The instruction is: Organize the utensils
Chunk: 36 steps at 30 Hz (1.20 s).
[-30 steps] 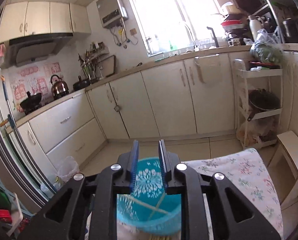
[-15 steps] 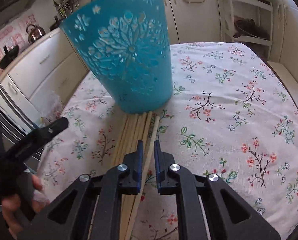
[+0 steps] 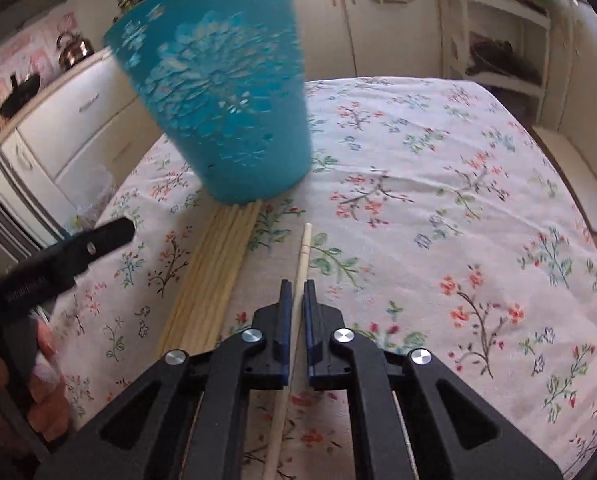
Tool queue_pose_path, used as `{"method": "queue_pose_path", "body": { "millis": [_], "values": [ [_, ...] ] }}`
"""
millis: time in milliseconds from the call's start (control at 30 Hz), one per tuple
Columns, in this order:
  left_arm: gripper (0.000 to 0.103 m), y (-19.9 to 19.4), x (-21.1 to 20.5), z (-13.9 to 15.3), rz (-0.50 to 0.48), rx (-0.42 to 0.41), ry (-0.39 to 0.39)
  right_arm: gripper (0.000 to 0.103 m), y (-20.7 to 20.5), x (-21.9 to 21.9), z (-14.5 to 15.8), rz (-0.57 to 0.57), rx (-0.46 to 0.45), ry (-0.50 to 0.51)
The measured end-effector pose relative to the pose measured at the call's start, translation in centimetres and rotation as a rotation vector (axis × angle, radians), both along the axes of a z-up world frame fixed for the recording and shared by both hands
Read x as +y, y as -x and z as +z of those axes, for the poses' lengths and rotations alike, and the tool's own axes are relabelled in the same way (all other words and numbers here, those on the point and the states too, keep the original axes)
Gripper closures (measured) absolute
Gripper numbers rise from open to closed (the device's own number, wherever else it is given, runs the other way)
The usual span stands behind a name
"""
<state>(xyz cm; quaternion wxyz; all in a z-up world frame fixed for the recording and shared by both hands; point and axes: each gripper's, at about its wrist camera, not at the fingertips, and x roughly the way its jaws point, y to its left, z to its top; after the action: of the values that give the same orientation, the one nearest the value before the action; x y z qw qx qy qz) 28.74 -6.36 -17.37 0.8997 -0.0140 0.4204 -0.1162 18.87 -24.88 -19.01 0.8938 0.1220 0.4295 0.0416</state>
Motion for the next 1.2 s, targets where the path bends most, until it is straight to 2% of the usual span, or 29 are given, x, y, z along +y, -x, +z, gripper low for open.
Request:
{"method": "queue_pose_path", "body": {
  "millis": [67, 233, 300, 533, 700, 767, 800, 867, 967, 1067, 1200],
  "values": [
    [0.017, -0.3, -1.3, -0.2, -0.017, 0.014, -0.036, 0.097, -0.1, -0.9, -0.1, -0.012, 0.002, -0.057],
    [0.022, -0.8, -3.3, -1.4, -0.036, 0.063, -0.12, 0.097, -0.5, -0.9, -0.1, -0.001, -0.002, -0.077],
    [0.022, -0.9, -3.7, -1.9, -0.043, 0.084, -0.131, 0.097, -0.2, -0.9, -0.1, 0.002, -0.002, -0.087],
    [0.024, -0.6, -5.4, -1.8, -0.048, 0.078, -0.193, 0.096, 0.0, -1.3, 0.0, 0.015, -0.003, -0.11],
    [0.042, -0.8, -5.8, -1.8, -0.064, 0.109, -0.191, 0.096, -0.1, -1.2, 0.0, 0.016, -0.001, -0.116],
    [0.056, -0.9, -6.2, -1.6, -0.084, 0.121, -0.19, 0.096, -0.1, -1.2, 0.0, 0.015, 0.0, -0.118],
    [0.06, -1.0, -6.5, -1.4, -0.096, 0.128, -0.19, 0.096, -0.1, -1.3, 0.0, 0.015, 0.0, -0.119],
    [0.08, -1.2, -7.1, -1.2, -0.12, 0.142, -0.185, 0.096, -0.2, -1.2, 0.0, 0.015, 0.001, -0.119],
    [0.097, -1.5, -7.3, -1.1, -0.142, 0.159, -0.147, 0.096, -0.2, -1.3, 0.0, 0.016, 0.0, -0.12],
    [0.098, -1.4, -6.4, -0.9, -0.147, 0.182, -0.084, 0.096, -0.2, -1.4, 0.0, 0.016, 0.001, -0.12],
    [0.098, -0.4, -5.2, -0.8, -0.137, 0.182, -0.058, 0.096, -0.2, -1.3, -0.1, 0.016, 0.002, -0.118]
  ]
}}
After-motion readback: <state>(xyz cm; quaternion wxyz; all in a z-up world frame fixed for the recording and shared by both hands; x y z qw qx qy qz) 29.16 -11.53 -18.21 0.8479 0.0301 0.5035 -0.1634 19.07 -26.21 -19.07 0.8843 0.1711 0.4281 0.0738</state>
